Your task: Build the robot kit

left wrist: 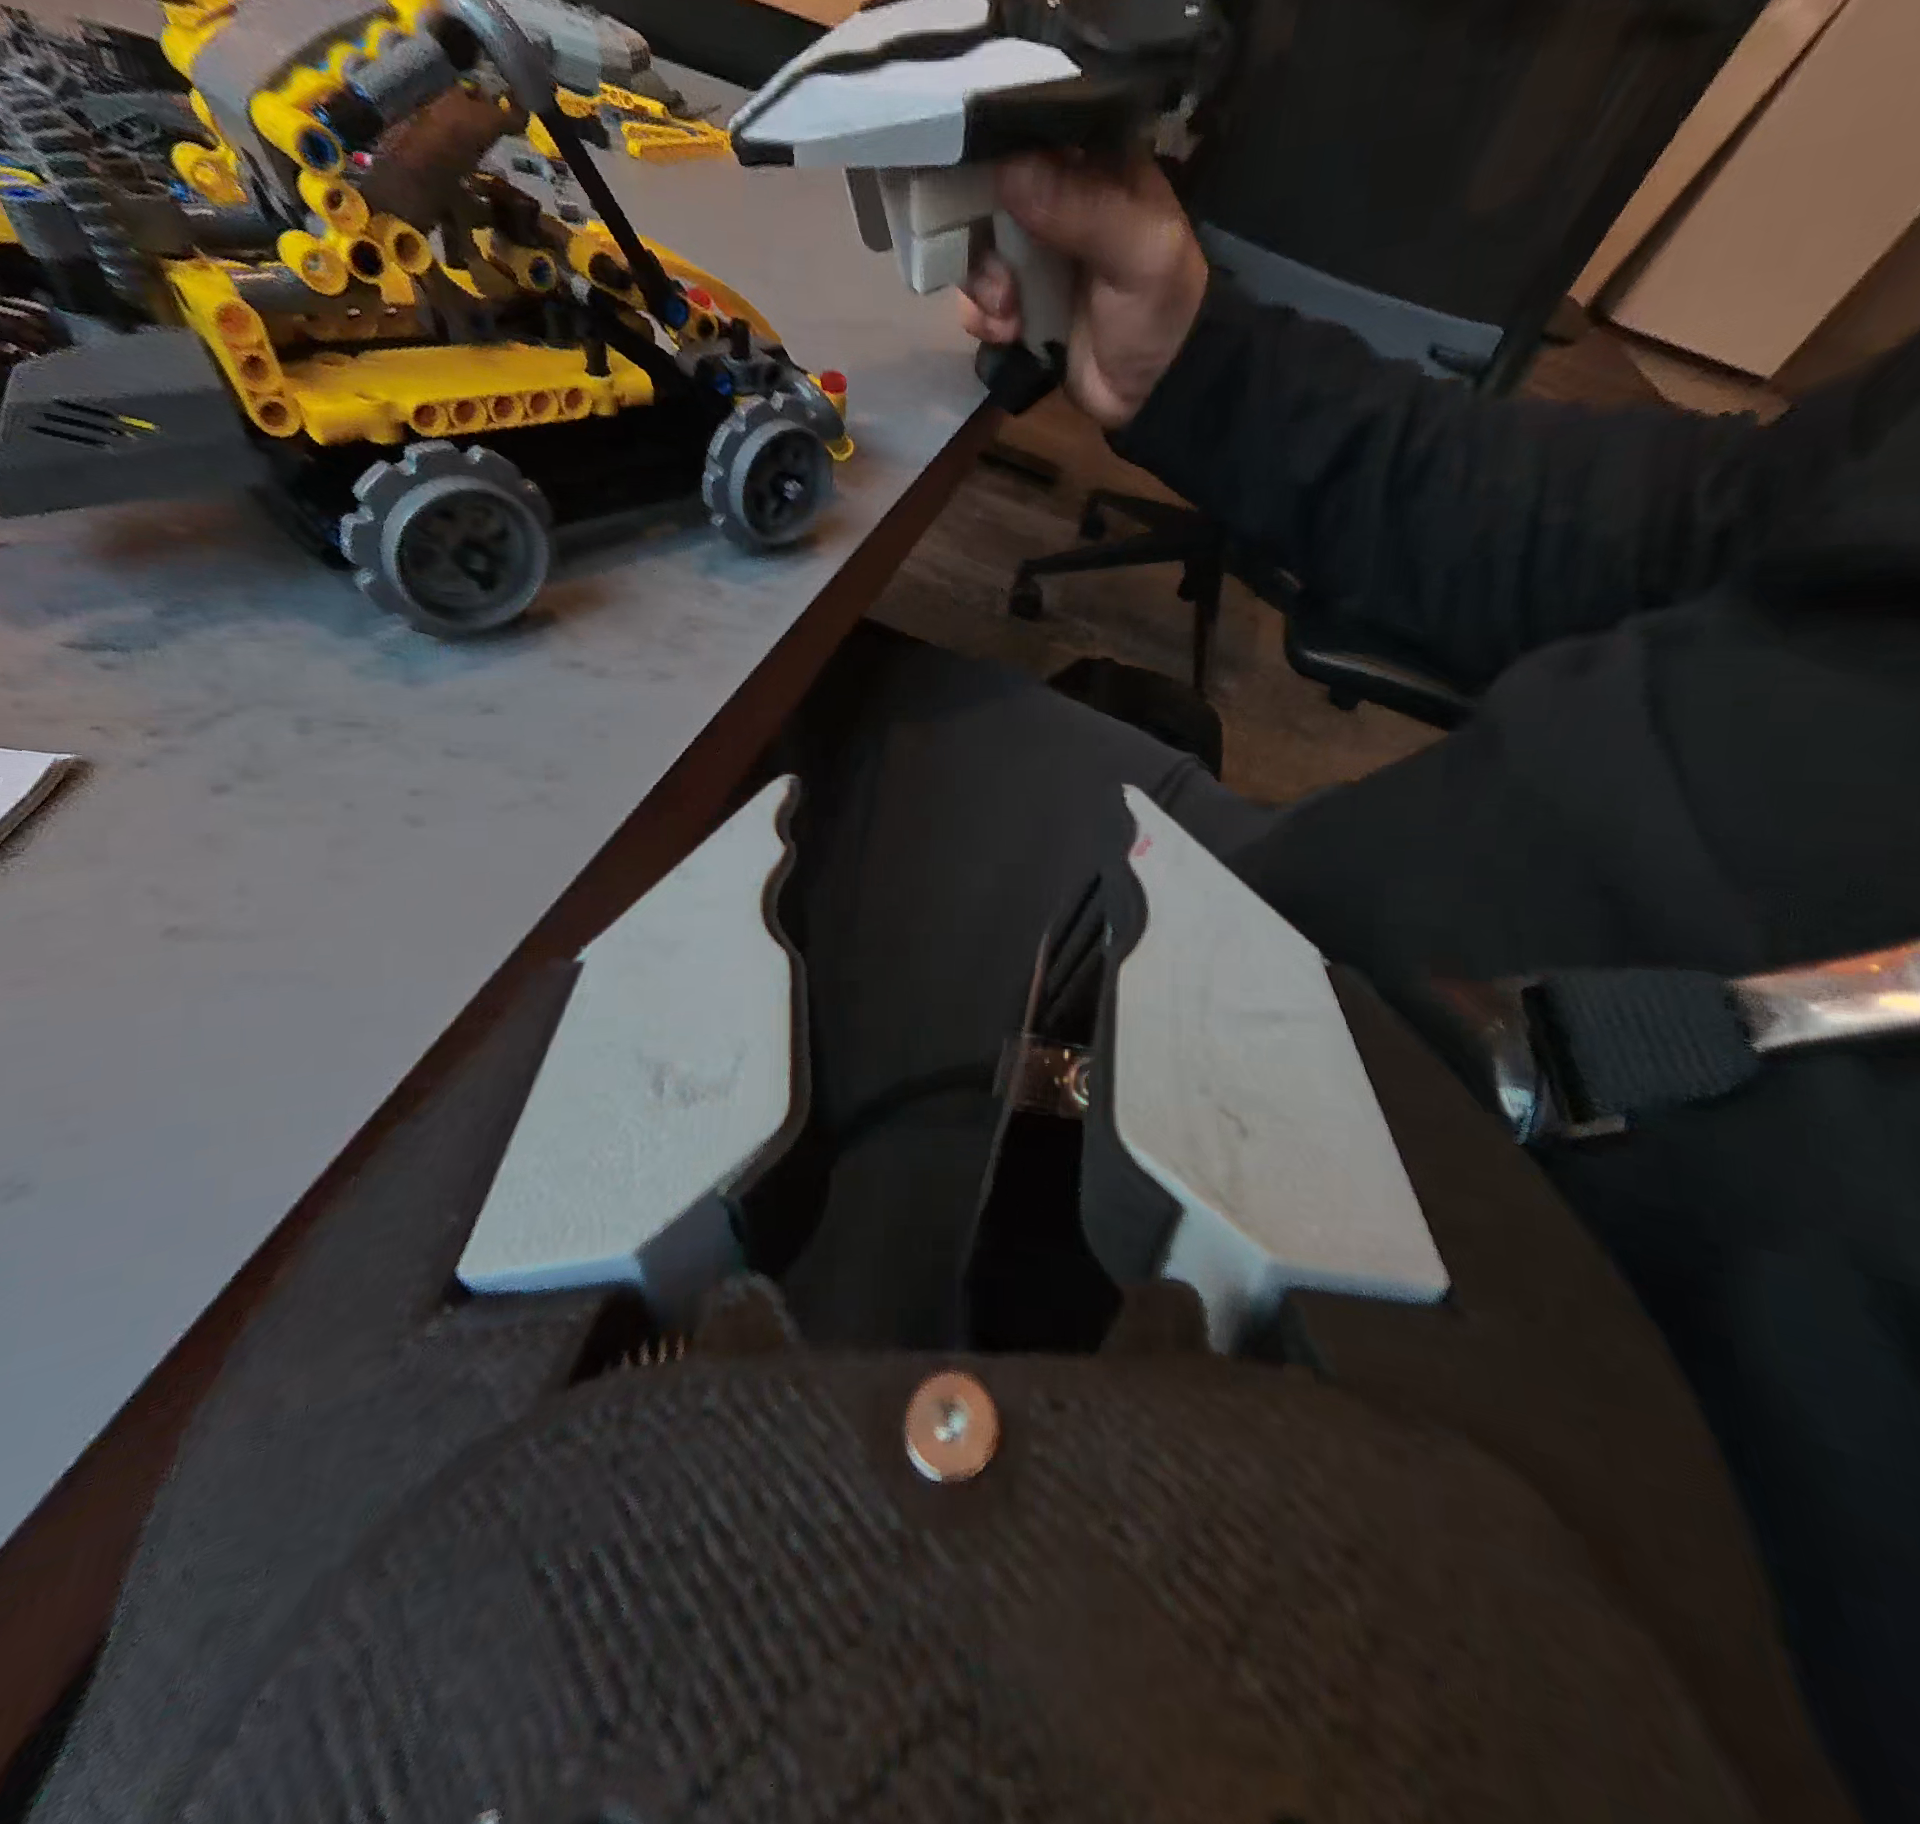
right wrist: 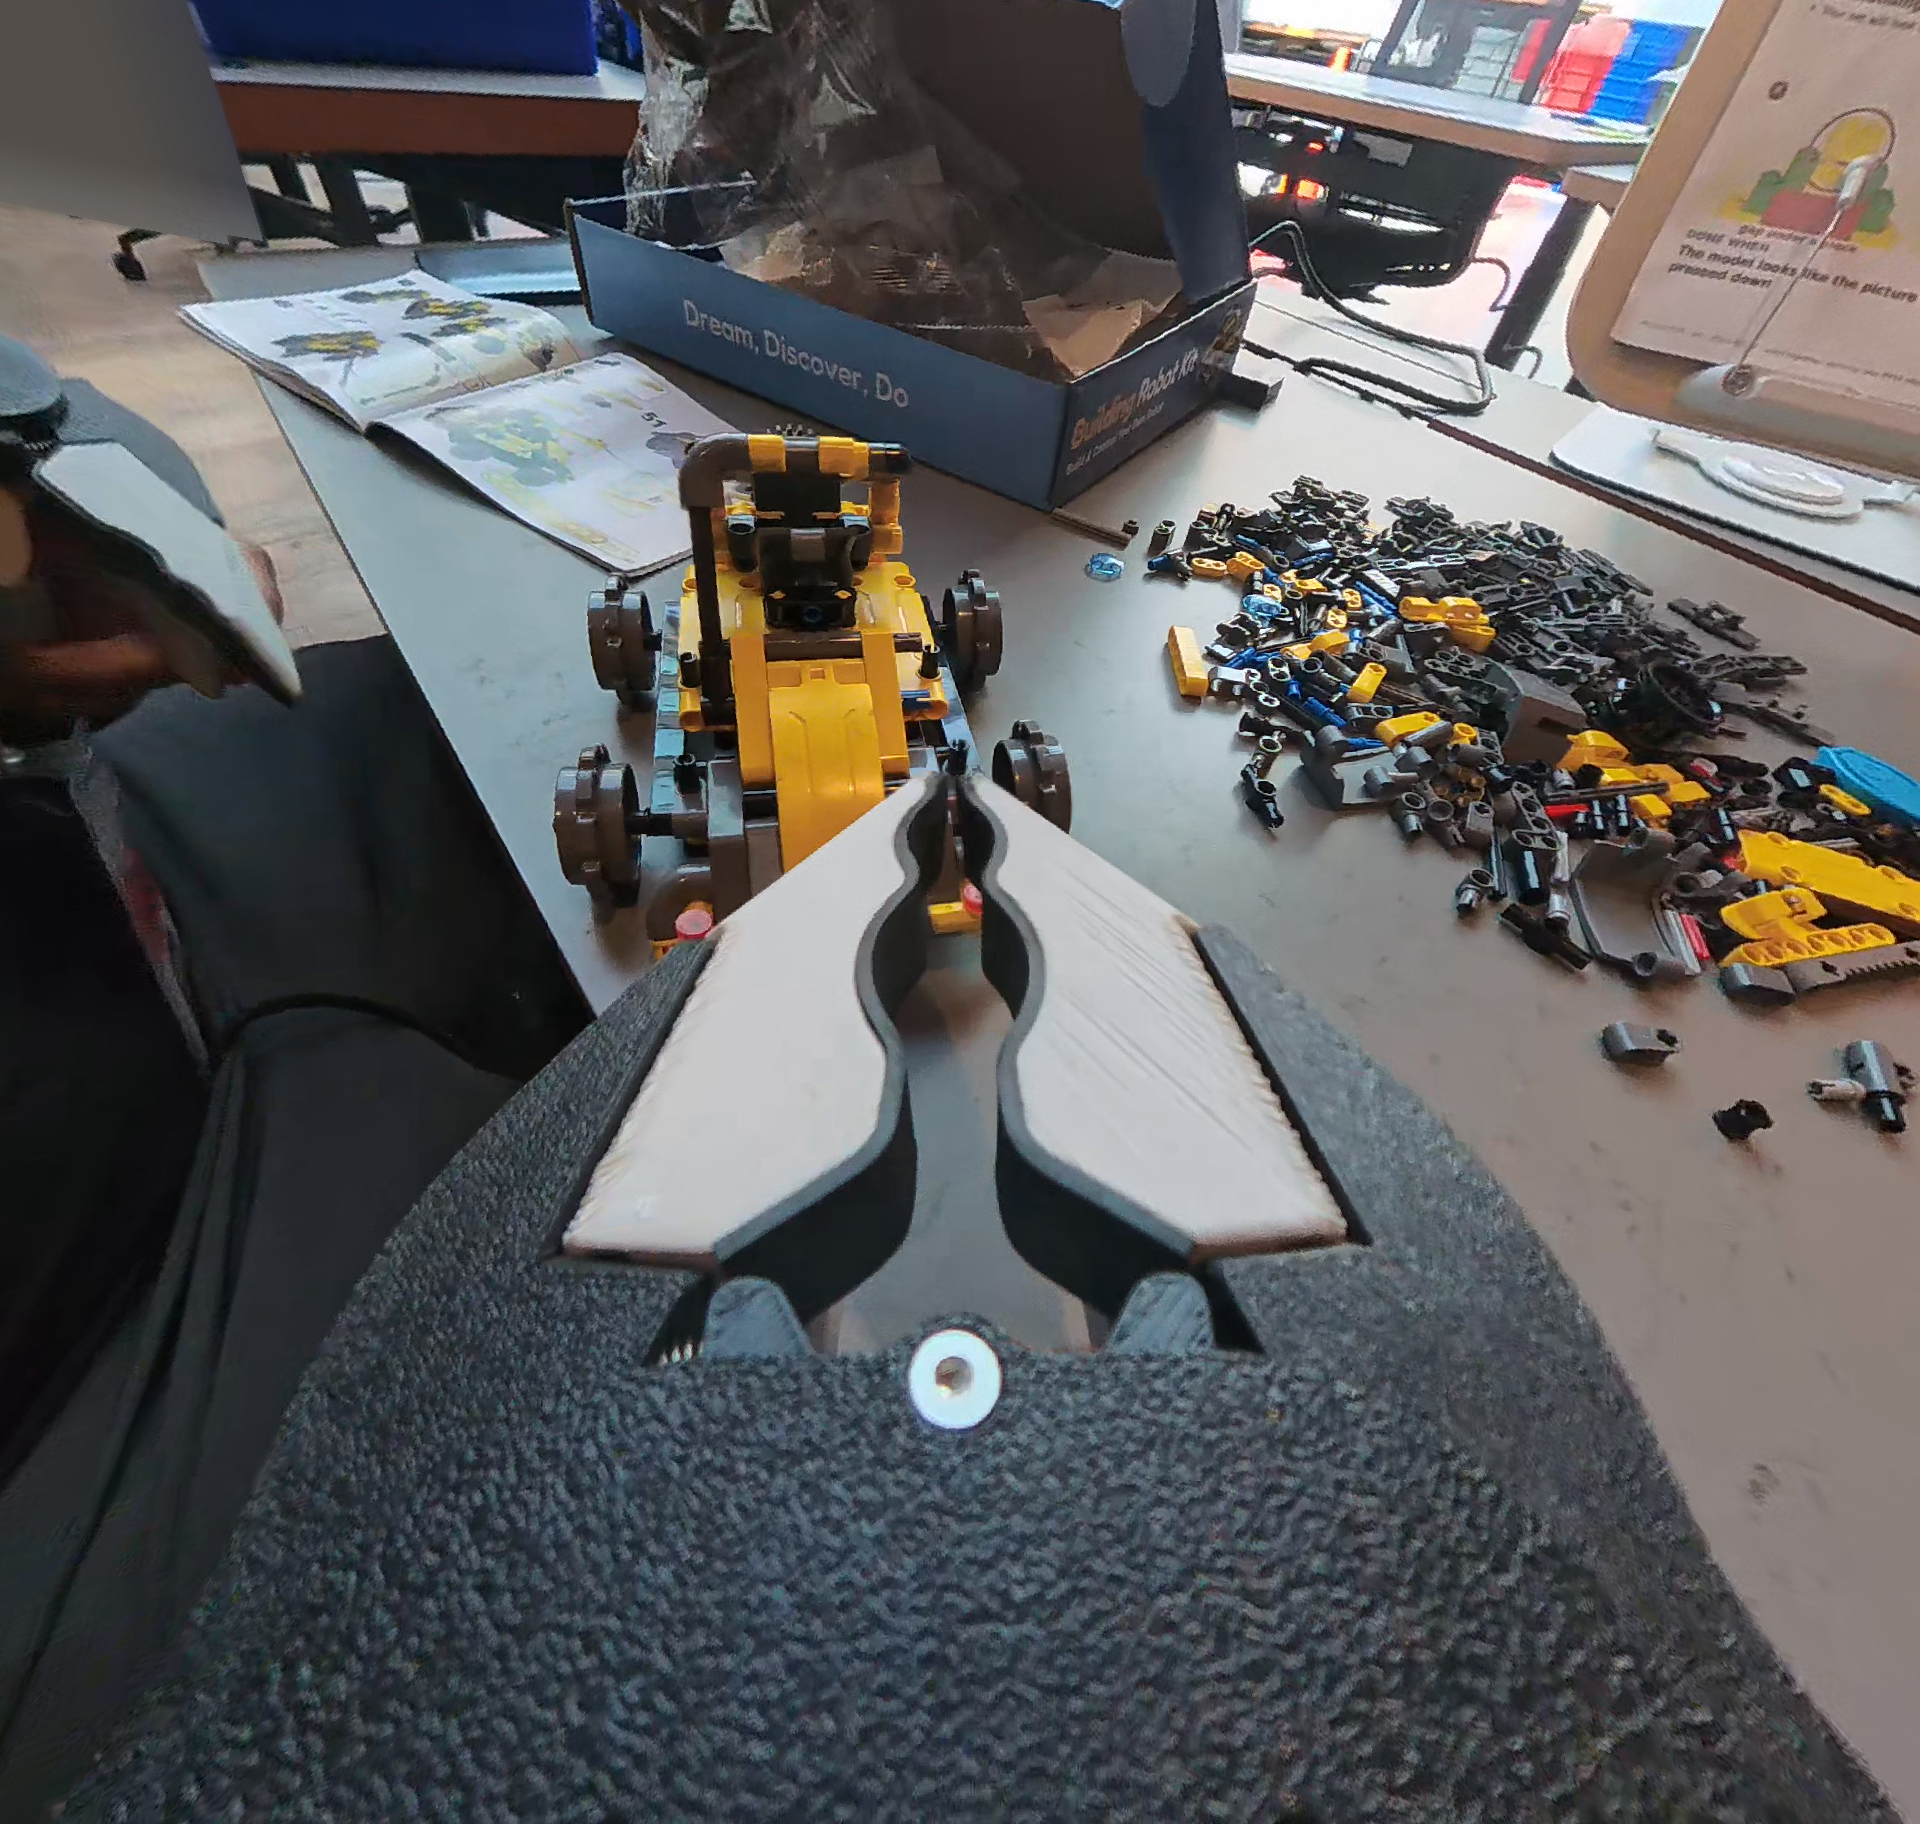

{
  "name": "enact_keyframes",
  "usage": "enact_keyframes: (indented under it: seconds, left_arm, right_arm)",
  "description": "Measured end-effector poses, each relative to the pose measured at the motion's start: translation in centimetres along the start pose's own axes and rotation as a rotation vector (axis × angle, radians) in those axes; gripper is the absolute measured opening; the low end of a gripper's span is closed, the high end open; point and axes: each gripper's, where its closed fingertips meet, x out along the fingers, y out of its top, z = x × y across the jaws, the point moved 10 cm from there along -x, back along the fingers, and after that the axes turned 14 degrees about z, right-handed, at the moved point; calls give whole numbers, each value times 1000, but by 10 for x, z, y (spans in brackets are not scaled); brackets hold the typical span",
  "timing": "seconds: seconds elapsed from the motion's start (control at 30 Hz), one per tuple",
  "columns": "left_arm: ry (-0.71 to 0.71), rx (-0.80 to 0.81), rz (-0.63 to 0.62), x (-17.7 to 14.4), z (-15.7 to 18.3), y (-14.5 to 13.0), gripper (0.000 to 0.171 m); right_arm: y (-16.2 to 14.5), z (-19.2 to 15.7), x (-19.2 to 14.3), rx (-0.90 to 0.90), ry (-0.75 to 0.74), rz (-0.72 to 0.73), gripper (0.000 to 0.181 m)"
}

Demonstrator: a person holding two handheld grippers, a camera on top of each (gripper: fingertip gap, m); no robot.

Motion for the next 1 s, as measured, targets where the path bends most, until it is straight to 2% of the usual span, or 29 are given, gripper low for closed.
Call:
enact_keyframes:
  seconds: [0.2, 0.37, 0.47, 0.67, 1.0]
  left_arm:
    - [48, 63, -13, -8, -9, 0, 45]
    - [87, 48, 20, -15, -13, 7, 42]
    - [113, 56, 28, -19, -16, 9, 40]
    - [122, 48, 43, -23, -16, 11, 38]
    - [157, -9, 67, -24, -23, 11, 34]
  right_arm:
    - [1, 5, -2, 23, -68, 22, 0]
    - [1, 10, -1, 54, -102, 20, 0]
    - [0, 15, -1, 101, -119, 14, 8]
    - [0, 23, -1, 195, -96, 16, 8]
    - [0, 22, -1, 205, -54, 19, 6]
